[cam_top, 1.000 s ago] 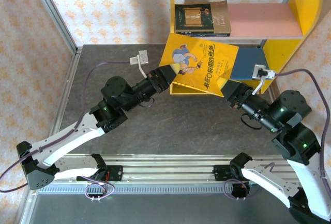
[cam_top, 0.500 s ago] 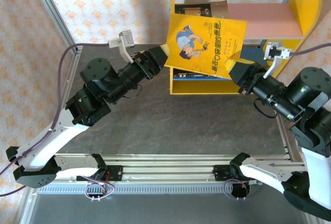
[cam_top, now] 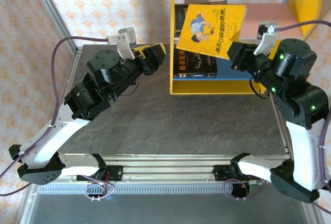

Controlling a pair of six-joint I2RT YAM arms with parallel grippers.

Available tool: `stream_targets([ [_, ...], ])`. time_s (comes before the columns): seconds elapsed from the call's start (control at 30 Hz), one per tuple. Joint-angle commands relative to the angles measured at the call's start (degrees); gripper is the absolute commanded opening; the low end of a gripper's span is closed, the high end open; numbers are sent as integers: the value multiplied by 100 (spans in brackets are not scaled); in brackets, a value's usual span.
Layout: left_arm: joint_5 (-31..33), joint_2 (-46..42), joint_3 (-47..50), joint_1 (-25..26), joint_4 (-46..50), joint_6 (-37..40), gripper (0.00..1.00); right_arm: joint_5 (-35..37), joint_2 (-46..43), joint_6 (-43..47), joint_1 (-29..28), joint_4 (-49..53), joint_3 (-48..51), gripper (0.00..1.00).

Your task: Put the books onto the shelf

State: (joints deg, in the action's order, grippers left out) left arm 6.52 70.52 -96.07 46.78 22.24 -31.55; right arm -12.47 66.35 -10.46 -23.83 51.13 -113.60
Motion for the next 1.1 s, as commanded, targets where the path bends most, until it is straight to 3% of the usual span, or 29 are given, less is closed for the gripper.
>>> stream_targets([
  [0.0,133,-212,-149,-158,254,149,59,-512,111,-208,481,-729,-459,1],
  [0.27,48,-416,33,-570,378,53,59,-2643,996,-1071,2238,-1194,-1055,2],
  [0.5,98,-476,178,-724,443,-131,59,-4295,1862,-1837,3259,-1814,-1560,2],
  [0.8,178,-531,260,-854,448,-148,59,-5683,3032,-1819,3536,-1546,-2703,3],
  [1.07,176,-526,273,-946,439,-132,60,-6230,3607,-1404,3544,-1021,-3190,3],
])
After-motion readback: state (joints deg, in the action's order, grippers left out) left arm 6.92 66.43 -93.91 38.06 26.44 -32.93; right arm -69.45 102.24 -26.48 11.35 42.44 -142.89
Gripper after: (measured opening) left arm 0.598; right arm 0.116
